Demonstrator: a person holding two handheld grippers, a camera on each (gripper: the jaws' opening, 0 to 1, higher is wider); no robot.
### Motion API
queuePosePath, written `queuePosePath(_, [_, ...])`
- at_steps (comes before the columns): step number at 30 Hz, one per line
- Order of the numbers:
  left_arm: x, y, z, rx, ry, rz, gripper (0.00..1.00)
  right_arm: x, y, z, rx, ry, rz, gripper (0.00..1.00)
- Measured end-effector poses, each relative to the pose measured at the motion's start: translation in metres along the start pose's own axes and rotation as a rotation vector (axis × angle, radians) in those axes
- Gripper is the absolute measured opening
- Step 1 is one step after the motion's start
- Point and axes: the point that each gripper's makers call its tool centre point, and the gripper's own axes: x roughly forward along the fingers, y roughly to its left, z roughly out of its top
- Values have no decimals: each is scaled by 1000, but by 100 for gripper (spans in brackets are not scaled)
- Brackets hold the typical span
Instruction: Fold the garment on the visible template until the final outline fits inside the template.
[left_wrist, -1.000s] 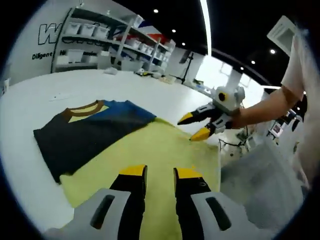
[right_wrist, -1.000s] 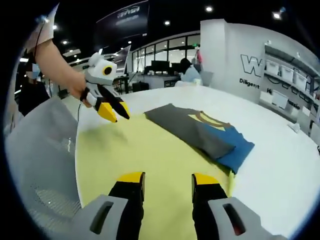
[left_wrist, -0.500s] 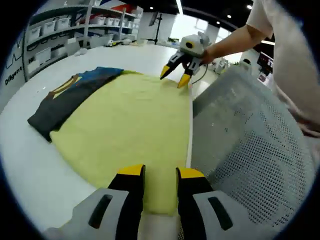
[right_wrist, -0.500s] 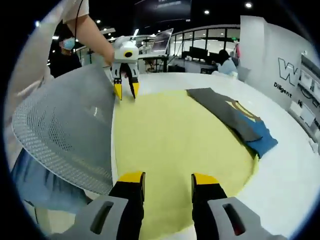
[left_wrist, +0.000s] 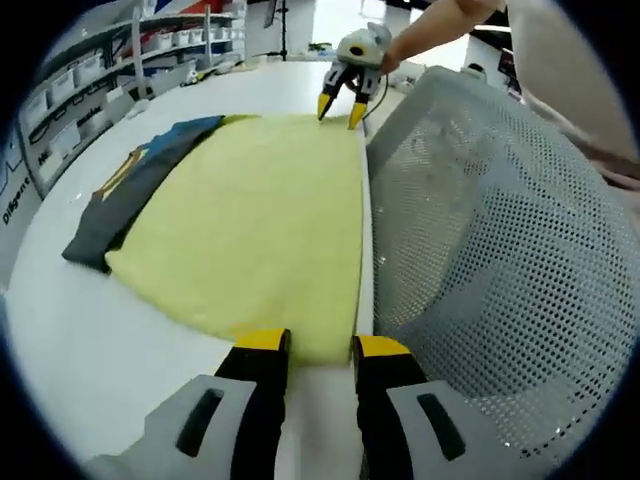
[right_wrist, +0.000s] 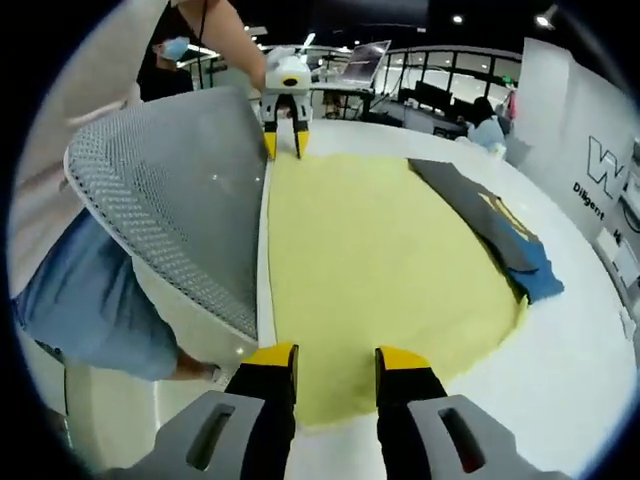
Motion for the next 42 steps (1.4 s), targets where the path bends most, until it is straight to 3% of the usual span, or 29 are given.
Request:
queuePosePath(17, [-1, -2, 0, -22, -33, 17, 9, -17, 17, -19, -104, 68, 49, 16])
queuePosePath(30, [-1, 0, 0, -44, -42, -1, 2, -22, 15, -23, -91, 71, 13, 0])
queuePosePath(42, [-14, -2, 4, -103, -26, -59, 0, -32, 18, -14, -62, 82, 51, 0])
